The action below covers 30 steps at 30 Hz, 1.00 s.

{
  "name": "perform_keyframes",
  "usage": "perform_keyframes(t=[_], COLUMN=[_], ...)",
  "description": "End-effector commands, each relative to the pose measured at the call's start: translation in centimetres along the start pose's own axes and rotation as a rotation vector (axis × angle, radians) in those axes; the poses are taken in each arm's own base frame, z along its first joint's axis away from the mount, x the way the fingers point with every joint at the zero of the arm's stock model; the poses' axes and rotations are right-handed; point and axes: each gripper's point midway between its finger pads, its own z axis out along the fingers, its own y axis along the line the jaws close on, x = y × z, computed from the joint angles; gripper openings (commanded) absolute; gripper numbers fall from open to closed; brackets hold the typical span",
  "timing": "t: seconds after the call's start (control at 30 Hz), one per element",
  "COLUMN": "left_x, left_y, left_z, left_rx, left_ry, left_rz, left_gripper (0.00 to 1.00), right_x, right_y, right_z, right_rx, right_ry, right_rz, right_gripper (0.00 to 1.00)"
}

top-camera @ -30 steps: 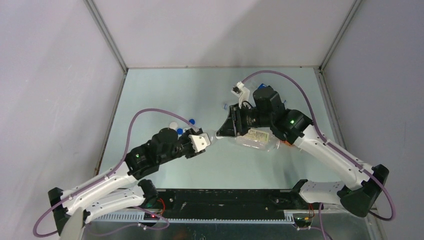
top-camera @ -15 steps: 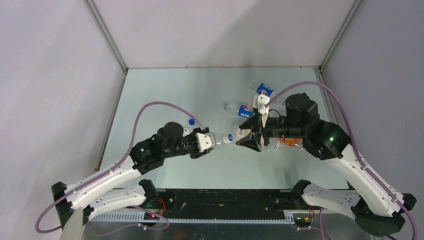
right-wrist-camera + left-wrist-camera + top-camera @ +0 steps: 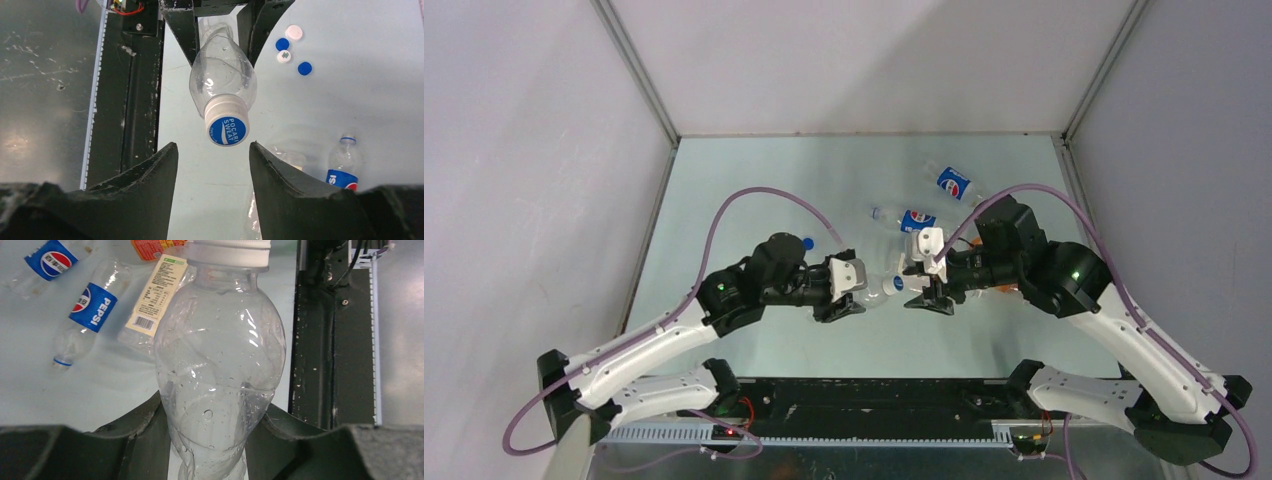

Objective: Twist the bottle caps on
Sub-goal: Screw the bottle cap onto the plastic bottle.

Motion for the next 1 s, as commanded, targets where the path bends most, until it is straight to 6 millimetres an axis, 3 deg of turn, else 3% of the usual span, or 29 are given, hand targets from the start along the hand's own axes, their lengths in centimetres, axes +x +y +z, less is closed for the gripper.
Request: perform_keyframes(t=[0.0,0.3,0.73,0.87,0.97], left_x=[-2.0,-2.5,-2.7,-2.6,-2.5], left_y=[-0.5,-1.1,-1.2,-0.9,-0.2], left_z=[0.0,0.0,0.5,0.4,0.4], left_rx=[0.046,0.084,0.112,0.1,0.052], left_ry=[-0.05,-0.062,-0.051,-0.043,-0.041], left_rz=[-0.033,-0.043,-0.033,-0.028,-0.025], left_gripper=[0.0,0.0,0.0,0.0,0.0], right_x=[-0.3,-0.6,-0.7,-0.7,-0.6], right_y=[-0.3,0.0,-0.1,0.0,-0.5], right_z=[-0.3,0.4,1.7,1.8,1.8], right_rx=[0.015,-0.023,-0.069,-0.074,-0.05], right_ry=[-0.005,-0.024,-0.033,-0.037,-0.032], right_rz=[-0.083,-0.096,-0.066,-0.024,0.058], right_gripper=[0.56,0.52,0.39,0.28,0.1])
